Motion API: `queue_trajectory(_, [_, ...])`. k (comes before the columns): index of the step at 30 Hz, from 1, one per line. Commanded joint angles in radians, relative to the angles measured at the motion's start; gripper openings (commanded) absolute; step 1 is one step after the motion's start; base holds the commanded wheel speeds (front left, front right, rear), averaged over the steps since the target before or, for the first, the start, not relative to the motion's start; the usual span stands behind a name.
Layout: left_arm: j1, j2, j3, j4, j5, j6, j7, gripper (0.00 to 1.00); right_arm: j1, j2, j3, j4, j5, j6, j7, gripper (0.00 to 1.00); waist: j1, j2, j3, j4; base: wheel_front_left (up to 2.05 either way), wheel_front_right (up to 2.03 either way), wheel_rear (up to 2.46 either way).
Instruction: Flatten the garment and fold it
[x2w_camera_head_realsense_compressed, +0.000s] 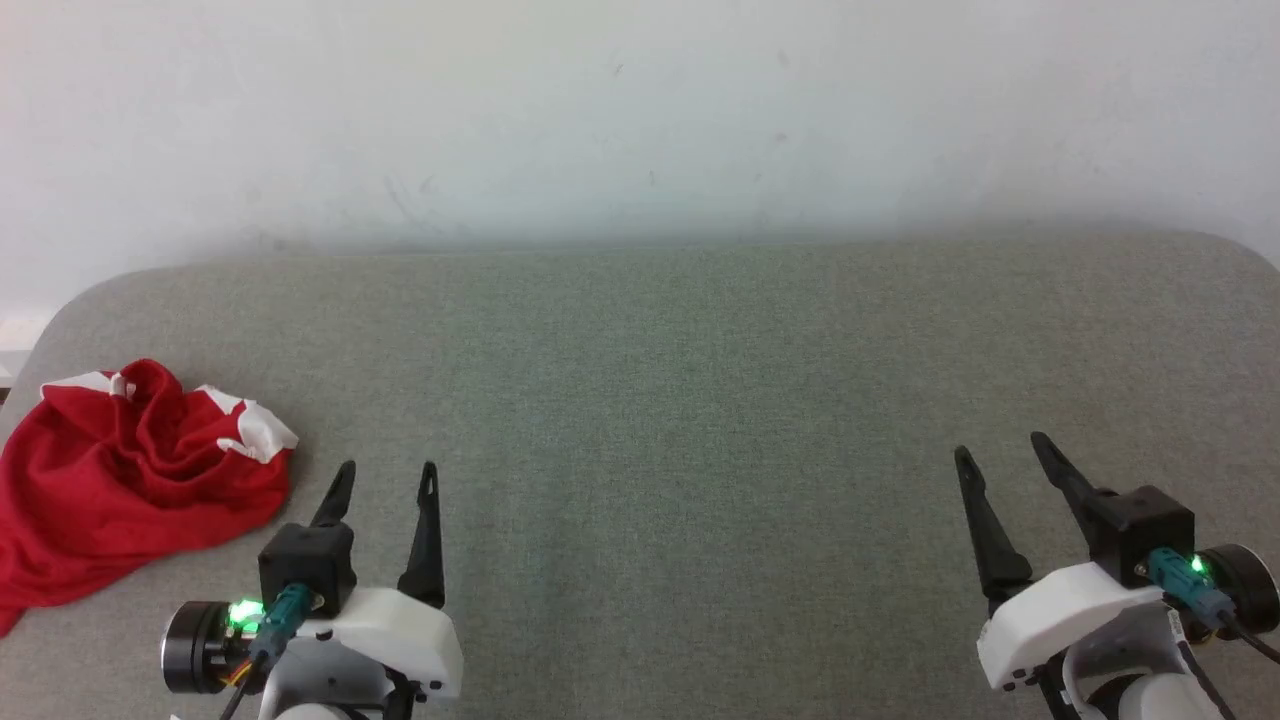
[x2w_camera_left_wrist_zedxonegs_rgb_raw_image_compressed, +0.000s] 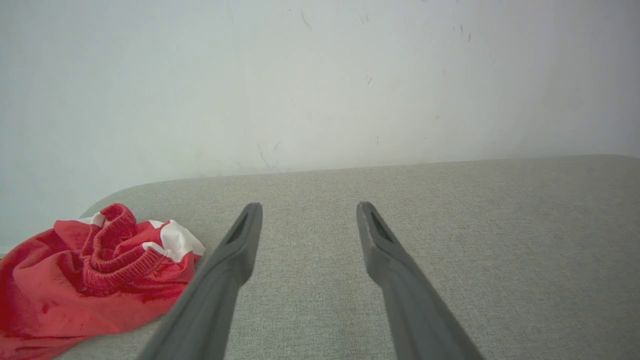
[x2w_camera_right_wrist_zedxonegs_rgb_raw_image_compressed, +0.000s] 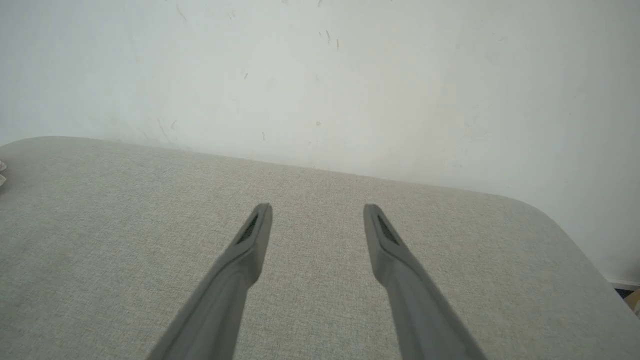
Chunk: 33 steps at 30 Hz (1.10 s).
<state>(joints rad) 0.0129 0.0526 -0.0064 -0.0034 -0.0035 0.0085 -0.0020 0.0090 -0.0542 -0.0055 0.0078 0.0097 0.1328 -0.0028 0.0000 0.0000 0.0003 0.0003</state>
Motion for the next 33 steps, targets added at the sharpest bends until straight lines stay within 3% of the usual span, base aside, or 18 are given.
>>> queue_trajectory(1, [0.005,0.001,-0.002,-0.003,0.0,-0.003,-0.012,1.0,0.002,0.0,-0.008,0.003,0.009,0.0,-0.012,1.0,0.0,0.0,0.0,0.0,0.0,0.0,0.0])
queue_trajectory(33, [0.025,0.006,-0.003,-0.029,-0.01,-0.01,-0.077,1.0,0.008,0.001,-0.073,0.015,0.04,-0.001,-0.076,1.0,0.0,0.0,0.011,0.022,0.0,0.0,0.0])
